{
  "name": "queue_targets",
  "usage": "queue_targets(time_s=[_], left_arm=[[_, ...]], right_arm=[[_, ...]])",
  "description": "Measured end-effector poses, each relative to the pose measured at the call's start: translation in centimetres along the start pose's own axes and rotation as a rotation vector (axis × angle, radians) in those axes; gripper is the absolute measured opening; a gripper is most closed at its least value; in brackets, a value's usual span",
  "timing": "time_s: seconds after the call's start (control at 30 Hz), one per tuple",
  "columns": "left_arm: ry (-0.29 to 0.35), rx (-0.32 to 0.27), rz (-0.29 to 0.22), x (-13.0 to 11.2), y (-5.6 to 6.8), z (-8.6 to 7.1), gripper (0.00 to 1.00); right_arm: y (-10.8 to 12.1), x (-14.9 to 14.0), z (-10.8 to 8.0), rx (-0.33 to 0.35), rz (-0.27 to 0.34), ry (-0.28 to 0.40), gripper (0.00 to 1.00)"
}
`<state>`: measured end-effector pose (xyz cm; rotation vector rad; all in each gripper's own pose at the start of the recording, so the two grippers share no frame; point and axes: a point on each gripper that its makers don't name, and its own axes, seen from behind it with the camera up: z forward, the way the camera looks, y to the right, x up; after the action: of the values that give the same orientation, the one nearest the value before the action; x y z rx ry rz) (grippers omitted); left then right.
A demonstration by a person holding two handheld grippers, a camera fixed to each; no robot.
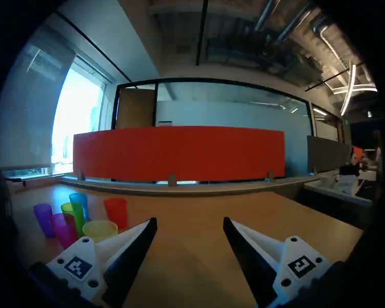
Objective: Pour water
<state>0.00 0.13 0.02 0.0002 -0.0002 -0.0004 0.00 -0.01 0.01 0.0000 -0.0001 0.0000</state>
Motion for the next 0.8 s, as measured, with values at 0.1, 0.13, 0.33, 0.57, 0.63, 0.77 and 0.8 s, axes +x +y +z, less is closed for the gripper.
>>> queue_targets(time_s=[0.1,0.13,0.33,0.57,0.63,0.77,0.8], left_arm=[[0.000,0.000,0.000,-0.01,0.03,-0.01,0.91],[0.000,0.000,0.000,-0.01,0.03,-0.01,0.91],[0.000,0.000,0.000,0.00,0.02,0.01,0.91],[0.000,0.000,0.001,0.02,0.04,0.02,0.91],[0.000,0.000,0.000,0.04,0.03,0.02,0.91],[0.000,0.000,0.001,0.03,0.00,0.04,0.91],[0.000,0.001,0.001,0.03,-0.01,0.04,0.91]], right_arm=[[-0.02,0.03,0.03,0.000,0.000,0.000,1.00],[-0.02,0.04,0.03,0.000,0.000,0.000,1.00],[0.00,0.08,0.02,0.000,0.000,0.000,1.00],[-0.03,0.14,0.02,0.000,0.000,0.000,1.00],[-0.05,0.16,0.02,0.000,0.000,0.000,1.00],[-0.08,0.20,-0.02,0.000,0.000,0.000,1.00],[-0.09,0.19,-0.03,0.000,0.000,0.000,1.00]])
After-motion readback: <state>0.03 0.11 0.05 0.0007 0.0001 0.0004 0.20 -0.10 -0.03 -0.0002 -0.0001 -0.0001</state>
